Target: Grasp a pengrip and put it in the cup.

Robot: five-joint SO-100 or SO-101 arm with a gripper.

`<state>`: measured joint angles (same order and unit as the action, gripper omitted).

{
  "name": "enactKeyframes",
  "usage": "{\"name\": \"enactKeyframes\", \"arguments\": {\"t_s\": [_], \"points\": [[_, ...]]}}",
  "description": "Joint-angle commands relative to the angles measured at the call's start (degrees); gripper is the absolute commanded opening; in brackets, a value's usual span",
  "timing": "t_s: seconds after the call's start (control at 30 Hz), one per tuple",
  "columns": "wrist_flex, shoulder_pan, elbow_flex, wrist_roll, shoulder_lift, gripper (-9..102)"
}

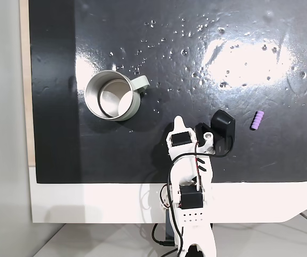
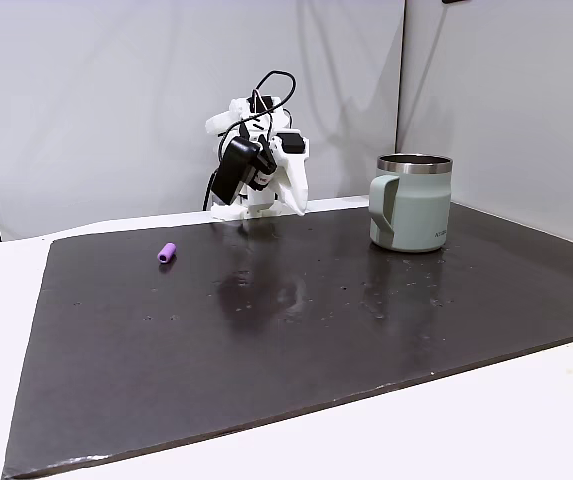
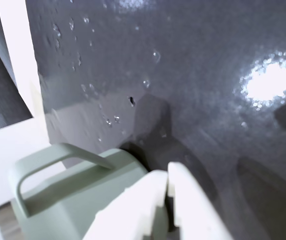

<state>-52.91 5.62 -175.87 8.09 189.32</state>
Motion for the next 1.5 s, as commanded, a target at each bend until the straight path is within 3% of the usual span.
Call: {"name": "enactKeyframes", "arguments": {"t_s": [0.0, 0.27, 0.47, 1.2, 1.47], "points": [[0.97, -2.11, 2.90, -2.72, 0.35, 0], [0.88, -3.52, 18.46, -8.79, -19.69, 0], [-0.18, -4.57, 22.59, -9.23, -22.50, 0], [-2.29, -33.93, 43.15, -16.26, -50.63, 0], [-3.34, -38.76, 48.16, -23.20, -61.00, 1]]}}
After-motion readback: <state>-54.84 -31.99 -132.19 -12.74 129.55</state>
